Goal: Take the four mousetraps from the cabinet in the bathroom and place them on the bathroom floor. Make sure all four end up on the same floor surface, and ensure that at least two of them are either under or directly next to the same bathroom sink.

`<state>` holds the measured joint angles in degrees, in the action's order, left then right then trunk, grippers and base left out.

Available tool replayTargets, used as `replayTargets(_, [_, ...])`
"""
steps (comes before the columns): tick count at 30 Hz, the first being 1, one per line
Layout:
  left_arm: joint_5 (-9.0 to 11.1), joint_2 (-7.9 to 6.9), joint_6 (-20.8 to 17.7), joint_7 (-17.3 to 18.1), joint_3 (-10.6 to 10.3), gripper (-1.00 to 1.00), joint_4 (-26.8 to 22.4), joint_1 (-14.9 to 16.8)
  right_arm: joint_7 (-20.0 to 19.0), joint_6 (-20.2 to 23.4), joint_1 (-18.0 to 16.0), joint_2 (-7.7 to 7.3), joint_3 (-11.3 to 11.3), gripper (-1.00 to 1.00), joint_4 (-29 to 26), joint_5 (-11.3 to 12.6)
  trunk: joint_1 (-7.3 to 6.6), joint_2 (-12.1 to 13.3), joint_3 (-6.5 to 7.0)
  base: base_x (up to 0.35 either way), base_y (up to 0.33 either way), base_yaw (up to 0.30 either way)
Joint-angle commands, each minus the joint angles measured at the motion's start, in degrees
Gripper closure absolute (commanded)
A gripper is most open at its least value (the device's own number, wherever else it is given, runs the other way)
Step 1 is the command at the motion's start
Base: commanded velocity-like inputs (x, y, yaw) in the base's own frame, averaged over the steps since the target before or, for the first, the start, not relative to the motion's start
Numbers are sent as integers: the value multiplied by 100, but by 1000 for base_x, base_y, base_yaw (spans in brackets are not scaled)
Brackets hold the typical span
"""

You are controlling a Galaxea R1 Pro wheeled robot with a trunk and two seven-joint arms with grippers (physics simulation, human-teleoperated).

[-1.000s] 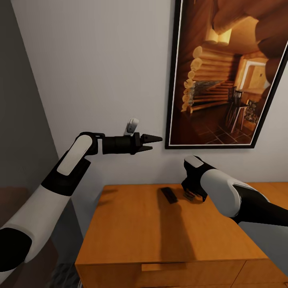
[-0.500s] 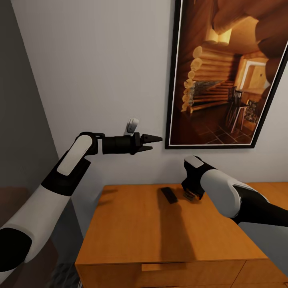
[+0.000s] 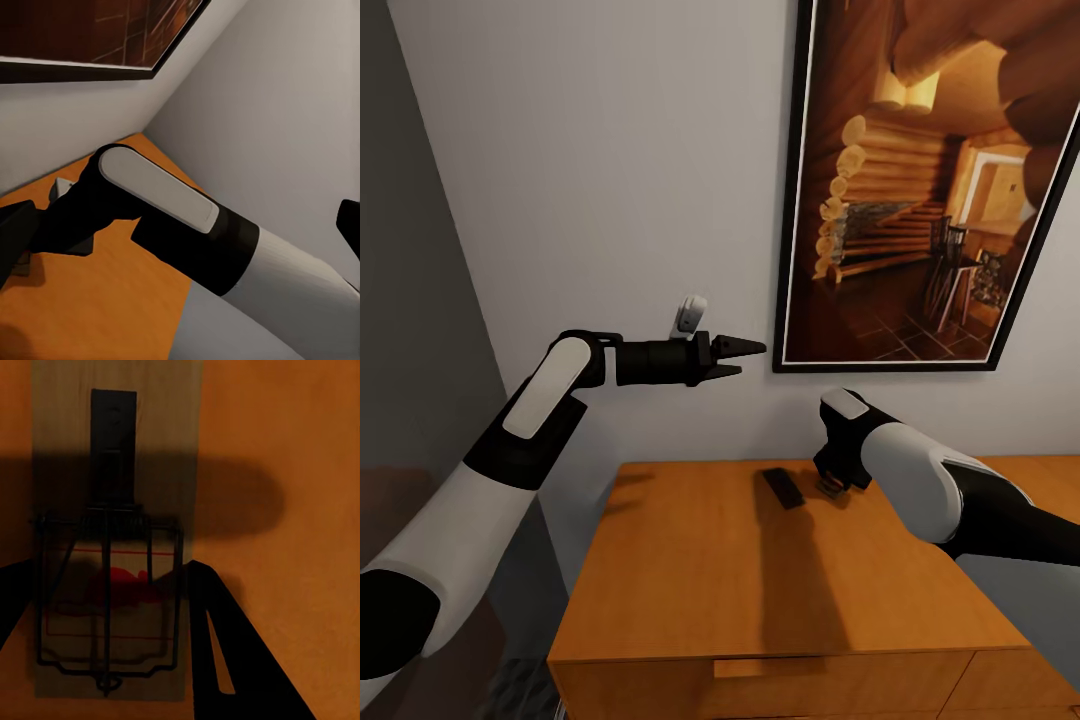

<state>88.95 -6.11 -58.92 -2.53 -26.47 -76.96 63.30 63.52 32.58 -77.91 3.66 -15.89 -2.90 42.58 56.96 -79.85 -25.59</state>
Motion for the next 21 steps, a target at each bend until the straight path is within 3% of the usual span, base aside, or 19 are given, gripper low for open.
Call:
replayTargets(1, [34,-5,-5,-28,-7,-100,-3,7,29,32,57,3,-19,100,-9,-31,1,-2,-8,0,0,0])
replayTargets(21, [35,-4,-5,-28,-7,-100,-3,7,29,29,57,3,-19,100,-9,-31,1,-2,-8,0,0,0])
